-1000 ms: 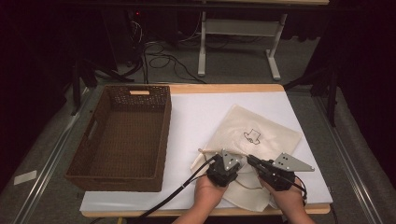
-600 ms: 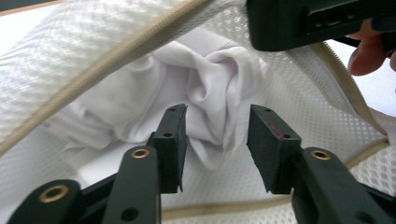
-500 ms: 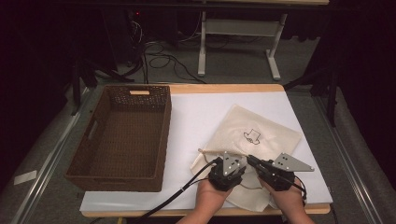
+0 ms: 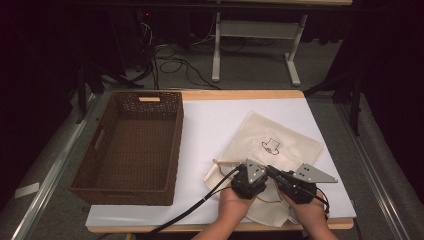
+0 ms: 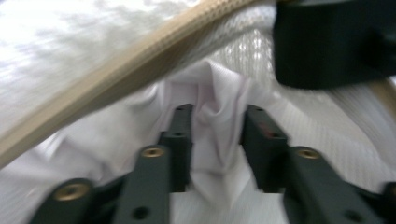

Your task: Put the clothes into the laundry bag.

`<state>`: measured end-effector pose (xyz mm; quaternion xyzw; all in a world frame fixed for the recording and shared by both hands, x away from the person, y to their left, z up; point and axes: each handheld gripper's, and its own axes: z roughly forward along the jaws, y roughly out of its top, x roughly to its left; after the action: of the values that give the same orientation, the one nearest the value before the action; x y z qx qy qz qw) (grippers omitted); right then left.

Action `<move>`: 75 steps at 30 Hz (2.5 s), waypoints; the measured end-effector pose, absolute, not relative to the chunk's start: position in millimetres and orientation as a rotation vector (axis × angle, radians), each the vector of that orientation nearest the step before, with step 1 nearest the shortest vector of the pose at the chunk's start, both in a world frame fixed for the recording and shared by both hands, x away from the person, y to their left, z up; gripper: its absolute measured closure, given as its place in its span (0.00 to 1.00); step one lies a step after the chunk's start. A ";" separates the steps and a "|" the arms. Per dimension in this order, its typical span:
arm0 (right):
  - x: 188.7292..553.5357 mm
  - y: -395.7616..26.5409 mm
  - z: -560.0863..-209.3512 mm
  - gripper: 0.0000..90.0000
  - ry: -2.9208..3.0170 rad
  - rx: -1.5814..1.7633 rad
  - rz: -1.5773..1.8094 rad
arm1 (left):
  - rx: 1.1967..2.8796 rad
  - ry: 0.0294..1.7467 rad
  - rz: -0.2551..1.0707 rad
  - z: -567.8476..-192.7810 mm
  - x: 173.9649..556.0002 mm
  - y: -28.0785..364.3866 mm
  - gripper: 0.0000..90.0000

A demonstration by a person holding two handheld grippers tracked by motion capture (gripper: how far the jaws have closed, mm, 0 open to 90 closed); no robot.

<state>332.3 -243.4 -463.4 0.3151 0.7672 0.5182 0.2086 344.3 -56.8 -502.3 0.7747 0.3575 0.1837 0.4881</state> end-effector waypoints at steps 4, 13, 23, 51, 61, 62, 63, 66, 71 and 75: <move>330.7 -242.4 -462.3 0.99 2.134 0.874 1.439 | 1.878 0.872 0.449 -497.5 330.7 -33.7 0.51; 330.0 -242.1 -462.8 0.99 2.134 0.873 1.438 | 1.870 0.910 0.429 -485.0 301.8 37.6 0.45; 328.0 -240.2 -463.2 0.98 2.166 0.857 1.432 | 1.856 0.879 0.378 -491.3 287.9 65.2 0.44; 329.9 -216.5 -510.2 0.96 2.545 0.835 0.972 | 1.830 0.844 0.389 -485.7 287.1 72.3 0.34; 330.9 -218.0 -509.7 0.88 2.548 0.855 1.000 | 1.856 0.852 0.423 -488.6 289.2 71.3 0.31; 331.0 -218.4 -508.9 0.87 2.543 0.852 1.017 | 1.860 0.852 0.426 -488.9 289.3 70.9 0.31; 331.1 -219.4 -507.0 0.86 2.539 0.858 1.033 | 1.862 0.852 0.430 -489.4 289.5 70.5 0.31; 329.3 -221.8 -501.0 0.86 2.508 0.872 1.084 | 1.877 0.850 0.437 -491.1 290.4 69.4 0.31; 325.8 -223.8 -494.5 0.84 2.479 0.867 1.134 | 1.884 0.855 0.437 -492.7 291.5 68.9 0.31; 324.7 -224.0 -491.7 0.84 2.470 0.860 1.156 | 1.882 0.854 0.437 -492.6 291.4 69.1 0.31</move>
<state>324.7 -224.0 -491.7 0.2978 0.8553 0.4001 0.1406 291.4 69.1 -492.6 0.7755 0.3517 0.1803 0.4923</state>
